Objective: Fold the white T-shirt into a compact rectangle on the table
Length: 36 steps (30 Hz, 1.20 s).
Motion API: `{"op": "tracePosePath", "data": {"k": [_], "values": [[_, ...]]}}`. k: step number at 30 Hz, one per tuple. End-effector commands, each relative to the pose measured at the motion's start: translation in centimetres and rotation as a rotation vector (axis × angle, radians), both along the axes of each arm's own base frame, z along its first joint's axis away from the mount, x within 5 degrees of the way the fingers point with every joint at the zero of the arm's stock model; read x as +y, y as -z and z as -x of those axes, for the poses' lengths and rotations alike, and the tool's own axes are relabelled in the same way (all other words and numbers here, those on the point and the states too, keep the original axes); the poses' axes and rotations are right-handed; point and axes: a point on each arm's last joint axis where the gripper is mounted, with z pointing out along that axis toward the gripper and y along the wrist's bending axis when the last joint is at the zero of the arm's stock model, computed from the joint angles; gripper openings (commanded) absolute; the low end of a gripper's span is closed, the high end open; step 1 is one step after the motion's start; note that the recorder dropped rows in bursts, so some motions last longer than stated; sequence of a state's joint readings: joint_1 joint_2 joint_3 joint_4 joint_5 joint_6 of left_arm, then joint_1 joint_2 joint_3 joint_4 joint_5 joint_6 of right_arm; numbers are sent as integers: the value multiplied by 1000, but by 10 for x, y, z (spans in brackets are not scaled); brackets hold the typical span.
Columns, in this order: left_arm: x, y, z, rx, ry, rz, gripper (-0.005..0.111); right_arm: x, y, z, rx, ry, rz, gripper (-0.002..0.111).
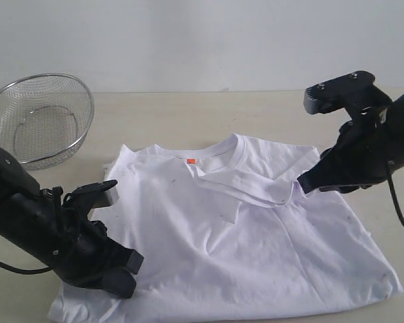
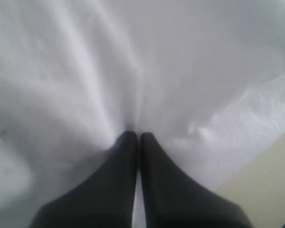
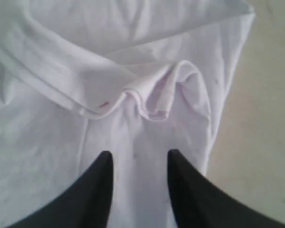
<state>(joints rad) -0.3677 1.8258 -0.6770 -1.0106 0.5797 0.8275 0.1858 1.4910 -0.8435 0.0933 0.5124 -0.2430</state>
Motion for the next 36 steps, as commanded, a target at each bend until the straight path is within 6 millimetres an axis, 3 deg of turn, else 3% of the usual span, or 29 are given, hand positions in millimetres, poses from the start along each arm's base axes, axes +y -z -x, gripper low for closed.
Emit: {"op": "tracePosePath", "data": {"k": [1,4,6,10,11,23,28,36], "values": [[6,12,2,-12,32,-68,5,22,12,-1,22,-156,27,53],[6,12,2,-19,28,-72,5,40,21,2,34,-274,58,52],[6,12,2,-19,28,-72,5,52,23,5,42,-297,50,46],[6,12,2,-16,29,-71,5,70,30,8,42,-338,46,4],[6,12,2,-16,29,-71,5,71,32,6,35,-329,40,0],[6,12,2,-7,16,-70,5,78,81,-15,33,-248,20,0],[6,12,2,0,12,-67,5,85,85,-31,-7,-219,-3,0],[6,12,2,0,12,-67,5,97,83,-77,-49,-246,19,0]]}}
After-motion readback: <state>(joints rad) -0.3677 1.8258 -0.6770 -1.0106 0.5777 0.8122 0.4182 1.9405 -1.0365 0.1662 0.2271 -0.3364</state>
